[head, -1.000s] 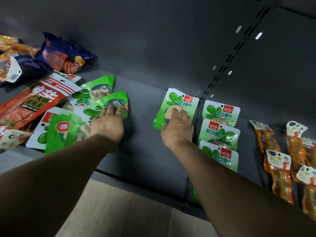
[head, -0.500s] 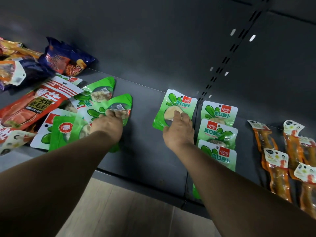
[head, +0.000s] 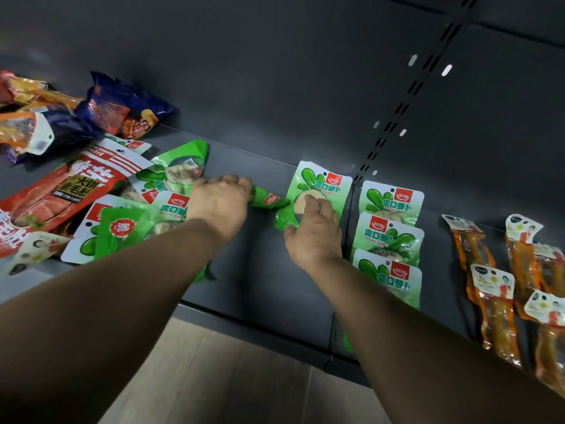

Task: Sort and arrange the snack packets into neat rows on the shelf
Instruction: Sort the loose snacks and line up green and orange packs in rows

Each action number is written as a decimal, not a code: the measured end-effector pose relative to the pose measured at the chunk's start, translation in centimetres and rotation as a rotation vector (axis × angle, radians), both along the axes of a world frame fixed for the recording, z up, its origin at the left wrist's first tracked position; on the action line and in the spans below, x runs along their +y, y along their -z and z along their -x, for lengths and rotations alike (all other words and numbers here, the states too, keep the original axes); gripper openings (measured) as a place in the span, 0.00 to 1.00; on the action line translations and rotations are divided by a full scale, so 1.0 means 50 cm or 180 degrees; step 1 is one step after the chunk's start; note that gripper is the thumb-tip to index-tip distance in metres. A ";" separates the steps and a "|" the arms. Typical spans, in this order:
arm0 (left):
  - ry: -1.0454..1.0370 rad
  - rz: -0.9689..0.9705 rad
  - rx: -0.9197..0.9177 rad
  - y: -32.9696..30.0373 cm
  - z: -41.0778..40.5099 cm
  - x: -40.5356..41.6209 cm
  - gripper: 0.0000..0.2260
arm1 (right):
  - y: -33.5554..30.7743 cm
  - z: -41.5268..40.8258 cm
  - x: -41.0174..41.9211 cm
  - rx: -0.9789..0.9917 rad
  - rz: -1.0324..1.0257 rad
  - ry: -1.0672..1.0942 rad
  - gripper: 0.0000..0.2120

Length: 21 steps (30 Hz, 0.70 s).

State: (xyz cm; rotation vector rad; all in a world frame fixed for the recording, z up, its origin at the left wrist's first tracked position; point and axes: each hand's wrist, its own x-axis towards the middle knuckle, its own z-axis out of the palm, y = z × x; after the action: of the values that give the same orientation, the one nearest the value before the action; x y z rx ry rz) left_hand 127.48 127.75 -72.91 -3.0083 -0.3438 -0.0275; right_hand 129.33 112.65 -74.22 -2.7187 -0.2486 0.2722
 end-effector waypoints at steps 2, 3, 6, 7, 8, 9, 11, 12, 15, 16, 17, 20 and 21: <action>0.0033 -0.0008 -0.0083 -0.016 -0.008 -0.005 0.17 | -0.005 -0.002 -0.006 -0.0055 -0.0054 -0.0010 0.33; 0.0062 -0.0032 -0.0126 -0.026 -0.011 -0.008 0.16 | -0.008 -0.003 -0.009 -0.0090 -0.0085 -0.0038 0.34; 0.0201 -0.0135 -0.0194 -0.057 -0.020 -0.019 0.15 | -0.017 -0.008 -0.015 -0.0190 -0.0216 -0.0197 0.40; 0.0266 -0.0196 -0.0214 -0.068 -0.023 -0.023 0.14 | -0.020 -0.009 -0.017 -0.0221 -0.0285 -0.0246 0.41; 0.0335 -0.0267 -0.0228 -0.079 -0.026 -0.028 0.14 | -0.023 -0.010 -0.018 -0.0260 -0.0361 -0.0286 0.43; 0.0399 -0.0340 -0.0232 -0.089 -0.031 -0.033 0.13 | -0.025 -0.011 -0.019 -0.0299 -0.0438 -0.0314 0.44; 0.0485 -0.0433 -0.0132 -0.108 -0.042 -0.043 0.12 | -0.030 -0.012 -0.023 -0.0301 -0.0588 -0.0356 0.47; 0.0528 -0.0463 -0.0022 -0.115 -0.047 -0.048 0.12 | -0.032 -0.012 -0.025 -0.0245 -0.0677 -0.0371 0.48; 0.0591 -0.0339 0.0298 -0.127 -0.059 -0.063 0.15 | -0.035 -0.012 -0.036 0.0033 -0.0931 -0.0345 0.52; 0.0563 -0.0174 0.0357 -0.128 -0.060 -0.069 0.15 | -0.034 -0.011 -0.042 0.0101 -0.0962 -0.0340 0.53; 0.0509 0.0021 0.0385 -0.128 -0.061 -0.076 0.15 | -0.033 -0.009 -0.049 0.0158 -0.0969 -0.0348 0.54; 0.0302 0.0468 0.0393 -0.122 -0.062 -0.093 0.14 | -0.032 -0.002 -0.076 0.0286 -0.0964 -0.0382 0.53; 0.0235 0.0559 0.0416 -0.119 -0.062 -0.097 0.13 | -0.031 -0.001 -0.086 0.0300 -0.0987 -0.0374 0.52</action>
State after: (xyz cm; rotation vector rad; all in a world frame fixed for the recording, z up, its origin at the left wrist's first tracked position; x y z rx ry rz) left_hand 130.58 122.92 -66.97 -3.1734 -0.2335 0.2025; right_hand 129.40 108.36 -72.66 -2.3826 -0.3900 0.3617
